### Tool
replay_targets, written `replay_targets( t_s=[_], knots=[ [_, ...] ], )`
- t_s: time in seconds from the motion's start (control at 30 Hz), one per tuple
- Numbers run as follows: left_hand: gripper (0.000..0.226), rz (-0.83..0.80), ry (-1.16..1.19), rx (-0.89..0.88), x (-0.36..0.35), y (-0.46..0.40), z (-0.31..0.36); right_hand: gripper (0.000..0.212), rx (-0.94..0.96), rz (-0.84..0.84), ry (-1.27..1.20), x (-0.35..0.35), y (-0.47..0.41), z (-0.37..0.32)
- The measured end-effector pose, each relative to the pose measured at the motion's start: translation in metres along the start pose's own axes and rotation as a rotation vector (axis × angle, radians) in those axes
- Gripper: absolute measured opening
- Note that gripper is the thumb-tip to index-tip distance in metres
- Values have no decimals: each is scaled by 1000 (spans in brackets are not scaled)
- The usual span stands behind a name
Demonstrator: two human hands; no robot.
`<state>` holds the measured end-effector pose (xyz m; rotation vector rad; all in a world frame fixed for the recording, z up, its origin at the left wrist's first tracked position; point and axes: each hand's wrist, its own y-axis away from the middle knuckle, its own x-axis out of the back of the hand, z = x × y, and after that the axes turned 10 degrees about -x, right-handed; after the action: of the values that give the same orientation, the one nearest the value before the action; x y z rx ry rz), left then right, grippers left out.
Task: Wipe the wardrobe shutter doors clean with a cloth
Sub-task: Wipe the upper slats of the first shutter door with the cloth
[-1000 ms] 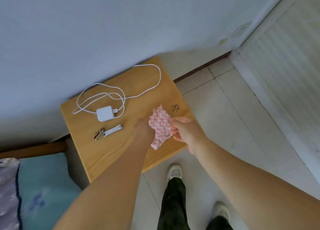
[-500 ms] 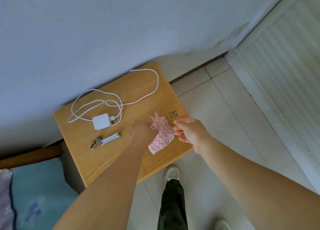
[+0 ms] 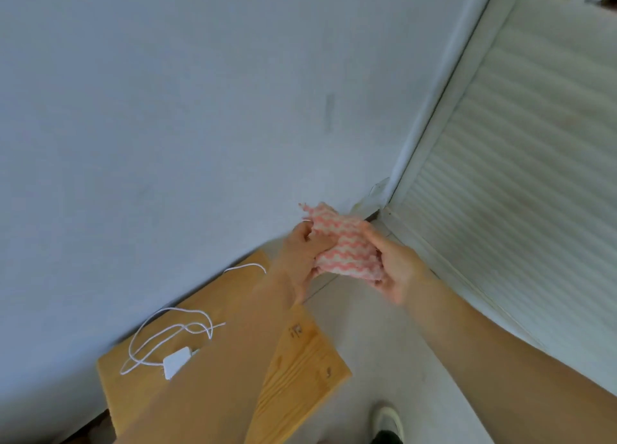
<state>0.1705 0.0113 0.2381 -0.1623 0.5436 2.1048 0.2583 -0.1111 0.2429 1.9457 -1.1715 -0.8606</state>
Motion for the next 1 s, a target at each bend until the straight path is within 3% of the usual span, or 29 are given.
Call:
replay_targets(
  t_s=[0.1,0.2,0.43,0.67,0.9,1.0],
  knots=[
    [31,-95,-25,-106,-49,-11,52,35,154,-109,-128,22,36,-65],
    [39,-185,-99,-215,-98,-21,101,40,339,-112,-186,43,74,-122],
    [20,-235,-152,-433,-226,-41,203,30,665,-167,-221,96,154,-243],
    [24,-308,-74,-676,-330,-44,271,55,791,-299,-155,145,217,-330],
    [21,-432,24,-788,-409,-40,323,29,794,-312,-126,175,272,-384],
    [24,-501,63,-816,-435,-41,349,38,860,-314,-146,184,292,-409]
  ],
)
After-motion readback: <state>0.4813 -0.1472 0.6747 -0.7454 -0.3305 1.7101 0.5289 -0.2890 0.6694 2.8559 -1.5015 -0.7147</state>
